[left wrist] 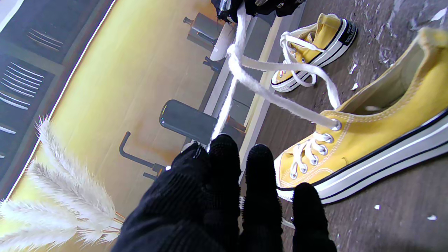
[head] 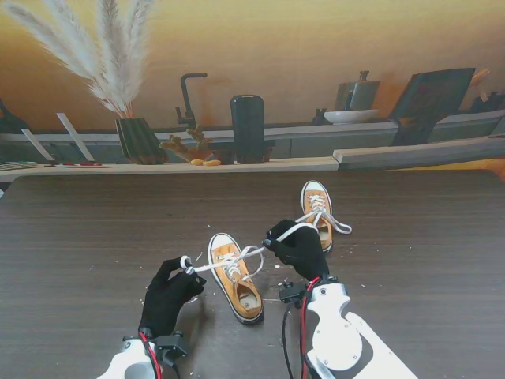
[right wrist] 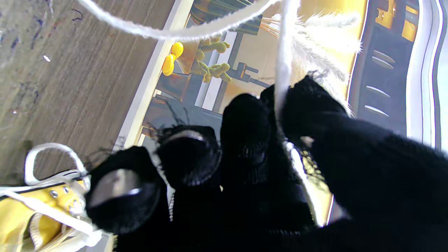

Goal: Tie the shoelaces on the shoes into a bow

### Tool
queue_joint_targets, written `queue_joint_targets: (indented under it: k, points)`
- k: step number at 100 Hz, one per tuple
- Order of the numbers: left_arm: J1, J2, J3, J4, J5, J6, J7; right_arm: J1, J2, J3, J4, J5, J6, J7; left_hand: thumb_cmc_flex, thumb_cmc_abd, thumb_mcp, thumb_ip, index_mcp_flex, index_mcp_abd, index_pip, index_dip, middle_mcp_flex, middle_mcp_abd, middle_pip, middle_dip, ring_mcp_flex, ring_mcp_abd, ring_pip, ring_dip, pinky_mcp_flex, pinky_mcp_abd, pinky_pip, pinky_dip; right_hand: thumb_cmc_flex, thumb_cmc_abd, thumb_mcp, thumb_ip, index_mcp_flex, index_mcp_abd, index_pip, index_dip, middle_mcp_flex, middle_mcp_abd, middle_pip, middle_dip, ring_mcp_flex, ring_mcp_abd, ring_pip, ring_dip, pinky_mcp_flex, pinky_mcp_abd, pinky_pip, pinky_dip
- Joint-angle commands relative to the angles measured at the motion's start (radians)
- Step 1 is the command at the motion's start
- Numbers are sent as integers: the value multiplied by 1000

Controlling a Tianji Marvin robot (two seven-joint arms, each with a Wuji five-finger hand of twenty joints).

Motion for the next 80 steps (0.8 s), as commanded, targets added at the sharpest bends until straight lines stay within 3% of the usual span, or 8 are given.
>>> queue_joint_targets:
  k: [1,11,16,23,34,39,52,80]
  points:
    - [4,-2,2,-13,8,3,-9,-4,6,5,-7,3,-3,17,37,-2,22,19,22,-139,23,-13,10,-20,-26,10,-24,-5,-9,4,-6,-56,0,-6,104,-21,62,20,-5,-127,34,70,-6,-7,-14,-17,15,-4,-23,-14,3,-12,-13,1]
    - [5,-2,3,-14,9,5,-7,-3,0,5,-5,4,15,-6,37,-3,21,17,27,-140,17,-22,11,-19,-40,4,-24,-6,-10,3,-6,-55,-2,-6,120,-98,171,59,80,-224,21,201,-6,-22,14,2,15,-2,-16,2,5,-11,-18,33]
    - [5,-2,3,-14,12,6,-6,-2,-3,6,-2,-4,20,-22,38,-4,20,16,32,-143,13,-27,14,-20,-46,1,-24,-5,-12,2,-6,-55,-2,-6,118,-165,223,80,139,-253,13,232,19,-29,18,2,16,-11,4,15,9,-26,-2,48]
    - [7,-2,1,-16,11,11,-7,2,-11,5,6,-23,35,-60,38,-3,21,16,34,-143,13,-28,14,-19,-48,1,-25,-4,-12,1,-6,-55,-2,-6,130,-252,290,104,206,-245,10,252,59,-23,16,1,15,-10,38,39,15,-29,24,69]
    - [9,-2,0,-19,15,12,-2,9,-19,8,23,-53,47,-106,38,-7,20,15,37,-144,11,-32,16,-19,-50,1,-23,-5,-12,0,-6,-55,-2,-6,158,-280,292,216,264,-235,24,309,121,-22,7,15,15,-27,89,62,25,-64,69,98]
    - [10,-3,-1,-19,17,11,1,12,-21,10,30,-65,50,-123,37,-8,20,14,39,-145,10,-33,17,-20,-51,1,-22,-5,-12,0,-6,-55,-2,-6,168,-302,292,247,271,-234,32,320,125,-20,17,33,13,-34,103,57,27,-79,80,106]
    - [14,-4,-8,-20,20,8,6,19,-25,16,53,-99,53,-159,36,-12,14,10,47,-144,-5,-52,17,-17,-68,-7,-24,-5,-15,-2,-6,-55,-2,-6,190,-377,292,262,276,-231,44,310,128,-19,27,30,10,-37,120,40,29,-92,86,114]
    - [31,-3,-30,-17,39,6,10,14,-17,42,71,-143,78,-172,45,-6,4,7,53,-147,6,-57,19,-22,-42,27,-23,-10,-14,-4,1,-53,-2,-7,195,-372,292,262,276,-223,55,291,127,-4,34,21,9,-32,129,36,28,-88,86,119]
